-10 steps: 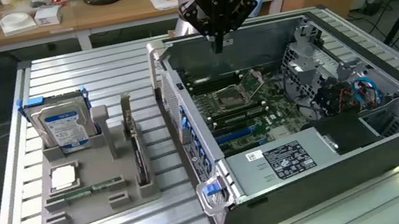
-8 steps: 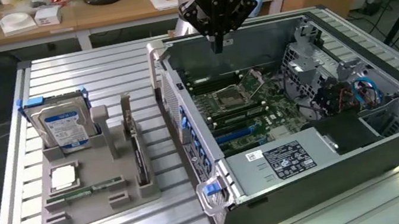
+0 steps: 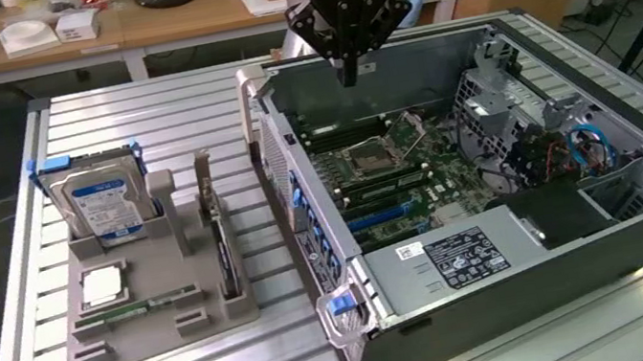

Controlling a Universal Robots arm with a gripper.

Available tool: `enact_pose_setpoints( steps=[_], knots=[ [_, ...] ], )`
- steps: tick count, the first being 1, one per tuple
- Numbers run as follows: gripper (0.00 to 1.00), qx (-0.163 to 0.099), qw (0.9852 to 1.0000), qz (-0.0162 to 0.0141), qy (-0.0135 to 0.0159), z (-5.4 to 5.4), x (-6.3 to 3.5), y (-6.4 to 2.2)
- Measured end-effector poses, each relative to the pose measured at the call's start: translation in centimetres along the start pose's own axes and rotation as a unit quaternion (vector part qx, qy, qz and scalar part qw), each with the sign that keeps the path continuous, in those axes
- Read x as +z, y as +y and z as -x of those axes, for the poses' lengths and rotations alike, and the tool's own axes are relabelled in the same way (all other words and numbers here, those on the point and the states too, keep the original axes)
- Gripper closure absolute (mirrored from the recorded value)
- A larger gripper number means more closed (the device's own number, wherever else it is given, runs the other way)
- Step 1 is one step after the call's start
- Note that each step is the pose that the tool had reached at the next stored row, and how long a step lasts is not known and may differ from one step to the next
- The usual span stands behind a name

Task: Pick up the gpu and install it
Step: 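Reach for the gpu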

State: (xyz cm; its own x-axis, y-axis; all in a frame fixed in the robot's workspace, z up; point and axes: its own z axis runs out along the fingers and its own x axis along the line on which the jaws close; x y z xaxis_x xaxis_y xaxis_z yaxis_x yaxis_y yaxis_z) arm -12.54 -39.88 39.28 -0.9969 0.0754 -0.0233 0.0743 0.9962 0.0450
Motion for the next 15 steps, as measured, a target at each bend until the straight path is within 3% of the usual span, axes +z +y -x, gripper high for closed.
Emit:
enact_pose_setpoints(
  steps=[15],
  knots=[
    [0.89, 0.0, 1.0, 0.0, 0.0, -1.4, 0.14, -0.11]
  ],
)
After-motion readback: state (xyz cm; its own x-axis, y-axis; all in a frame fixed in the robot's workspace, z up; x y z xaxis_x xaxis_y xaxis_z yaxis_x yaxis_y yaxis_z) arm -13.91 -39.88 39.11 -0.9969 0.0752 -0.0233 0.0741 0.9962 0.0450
